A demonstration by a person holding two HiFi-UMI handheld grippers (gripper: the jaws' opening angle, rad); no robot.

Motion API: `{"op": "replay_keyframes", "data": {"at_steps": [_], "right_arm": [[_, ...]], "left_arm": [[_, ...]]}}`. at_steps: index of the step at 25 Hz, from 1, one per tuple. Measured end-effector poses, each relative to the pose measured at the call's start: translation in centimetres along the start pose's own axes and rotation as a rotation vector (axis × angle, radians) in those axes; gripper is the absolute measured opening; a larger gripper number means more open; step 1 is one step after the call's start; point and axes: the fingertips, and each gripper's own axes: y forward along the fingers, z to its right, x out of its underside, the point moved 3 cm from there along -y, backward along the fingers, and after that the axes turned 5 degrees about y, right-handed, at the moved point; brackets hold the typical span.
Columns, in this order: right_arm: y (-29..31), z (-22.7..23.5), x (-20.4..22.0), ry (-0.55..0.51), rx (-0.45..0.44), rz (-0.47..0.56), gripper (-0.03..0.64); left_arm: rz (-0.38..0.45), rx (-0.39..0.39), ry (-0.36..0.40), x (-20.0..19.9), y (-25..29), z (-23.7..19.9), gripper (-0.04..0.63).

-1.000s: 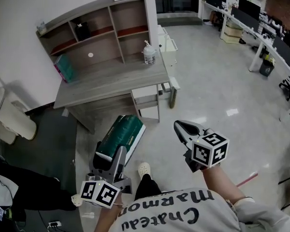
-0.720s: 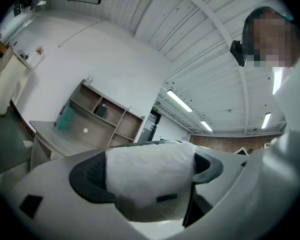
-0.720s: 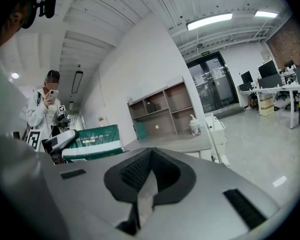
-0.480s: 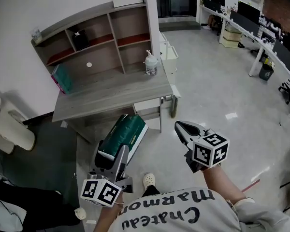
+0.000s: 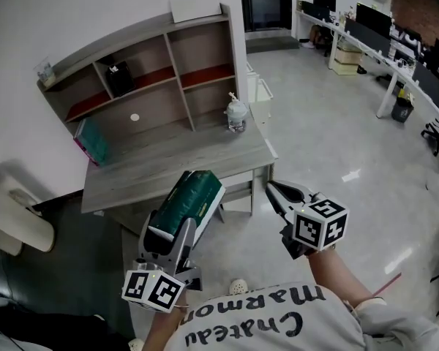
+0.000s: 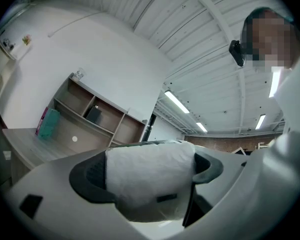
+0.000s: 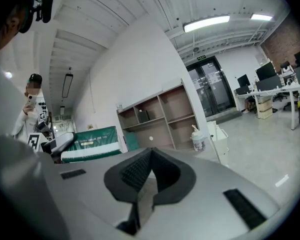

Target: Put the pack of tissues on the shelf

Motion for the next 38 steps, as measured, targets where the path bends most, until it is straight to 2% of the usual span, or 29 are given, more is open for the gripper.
{"op": "replay_keyframes", "data": {"at_steps": [11, 18, 27, 34, 38], "right_arm": [[6.6, 0.5, -1.9, 0.004, 0.058, 0.046, 0.011], [8.5, 1.7, -1.0, 0.022, 0.094, 0.01, 0.011], [12.7, 4.1, -2.3, 0.012, 0.069, -0.019, 0.011], [17.3, 7.3, -6.0, 0.001, 0.031, 0.001, 0.011], [20.3, 9.4, -9.3, -0.021, -0.003, 0.005, 0.011]], "left_arm": [[0.0, 0.075, -0.001, -0.9, 5.8, -6.6, 0.437], [-0.028, 0.096, -0.027, 0.3, 7.4, -8.4, 0.437], [-0.037, 0.066, -0.035, 1.2, 10.7, -10.2, 0.437], [-0.004, 0.058, -0.01, 0.1, 15.7, -11.6, 0.437], [0.009, 0.057, 0.007, -0.7, 20.3, -12.0, 0.437]]}}
